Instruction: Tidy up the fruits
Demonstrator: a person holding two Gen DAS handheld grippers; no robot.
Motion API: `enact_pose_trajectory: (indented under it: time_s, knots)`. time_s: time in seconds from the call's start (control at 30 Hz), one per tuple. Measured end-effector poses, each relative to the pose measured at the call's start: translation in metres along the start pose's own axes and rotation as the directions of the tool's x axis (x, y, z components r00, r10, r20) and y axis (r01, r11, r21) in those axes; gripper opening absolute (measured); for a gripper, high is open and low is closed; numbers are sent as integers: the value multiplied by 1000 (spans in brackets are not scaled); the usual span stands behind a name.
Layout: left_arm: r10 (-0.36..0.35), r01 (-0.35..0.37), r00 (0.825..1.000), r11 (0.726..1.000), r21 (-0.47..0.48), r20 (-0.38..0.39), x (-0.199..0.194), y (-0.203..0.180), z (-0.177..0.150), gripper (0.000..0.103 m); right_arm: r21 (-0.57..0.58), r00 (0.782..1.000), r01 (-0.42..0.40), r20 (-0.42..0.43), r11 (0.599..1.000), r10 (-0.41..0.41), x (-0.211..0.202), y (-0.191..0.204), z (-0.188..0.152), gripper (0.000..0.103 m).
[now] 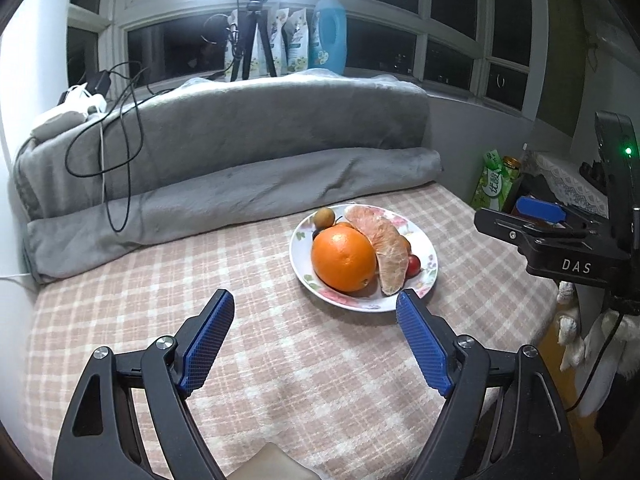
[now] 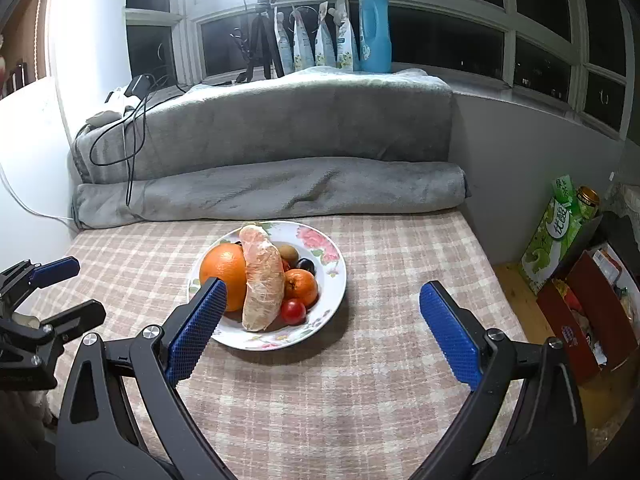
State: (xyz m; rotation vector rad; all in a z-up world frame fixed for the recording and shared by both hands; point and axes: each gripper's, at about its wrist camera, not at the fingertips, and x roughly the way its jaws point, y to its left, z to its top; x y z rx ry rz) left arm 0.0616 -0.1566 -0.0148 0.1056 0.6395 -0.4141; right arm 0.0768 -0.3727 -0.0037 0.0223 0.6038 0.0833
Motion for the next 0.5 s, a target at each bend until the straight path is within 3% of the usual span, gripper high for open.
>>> enact_pose_trajectory:
  time_s: [0.5]
  knots:
    - [-27, 27, 999, 1000, -11, 42, -4, 5, 1, 83, 6, 1000, -12, -2, 1000, 12, 1, 0, 4, 99]
